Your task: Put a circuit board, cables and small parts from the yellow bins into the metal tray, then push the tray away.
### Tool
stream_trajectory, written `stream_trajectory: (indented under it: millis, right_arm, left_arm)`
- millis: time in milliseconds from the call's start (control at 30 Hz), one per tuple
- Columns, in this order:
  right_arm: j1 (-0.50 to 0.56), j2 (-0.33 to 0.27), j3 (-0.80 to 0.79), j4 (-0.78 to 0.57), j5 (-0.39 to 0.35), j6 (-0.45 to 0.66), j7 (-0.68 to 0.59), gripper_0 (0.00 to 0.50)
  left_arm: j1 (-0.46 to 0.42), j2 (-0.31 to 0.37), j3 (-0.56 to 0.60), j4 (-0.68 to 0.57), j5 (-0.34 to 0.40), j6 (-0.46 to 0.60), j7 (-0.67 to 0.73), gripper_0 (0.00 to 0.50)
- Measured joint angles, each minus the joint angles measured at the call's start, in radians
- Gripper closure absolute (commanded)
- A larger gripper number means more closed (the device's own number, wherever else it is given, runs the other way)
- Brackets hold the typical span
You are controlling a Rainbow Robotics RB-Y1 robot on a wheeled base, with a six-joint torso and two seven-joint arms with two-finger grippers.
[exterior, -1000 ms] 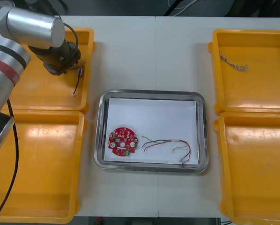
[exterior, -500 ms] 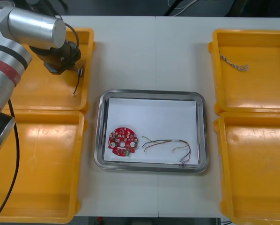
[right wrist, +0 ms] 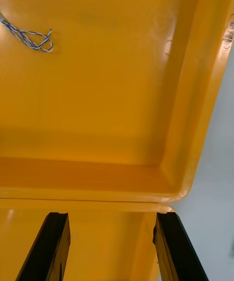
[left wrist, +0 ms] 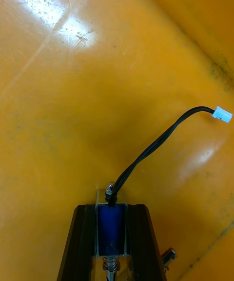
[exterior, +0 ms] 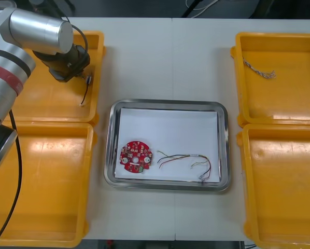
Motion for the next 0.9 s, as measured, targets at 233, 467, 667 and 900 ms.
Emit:
stream_trajectory:
  millis: [233, 467, 667, 900]
  right_arm:
    - [-0.058, 0.041, 0.010, 0.092, 0.069, 0.000, 0.001, 0.000]
    - [-0.105, 0.090, 0.033, 0.166, 0.141, -0.026, 0.001, 0.000]
    - [-0.156, 0.130, 0.033, 0.277, 0.169, -0.100, 0.001, 0.000]
    - [-0.224, 0.163, 0.033, 0.407, 0.188, -0.191, 0.001, 0.000]
  left_arm:
    - [0.000, 0.019, 0.000, -0.002, 0.020, 0.047, 0.000, 0.500]
    - [0.000, 0.096, 0.000, -0.056, 0.094, 0.158, 0.000, 0.500]
    - [0.000, 0.173, -0.001, -0.143, 0.161, 0.265, -0.001, 0.500]
    - [0.000, 0.244, -0.001, -0.258, 0.215, 0.417, -0.001, 0.500]
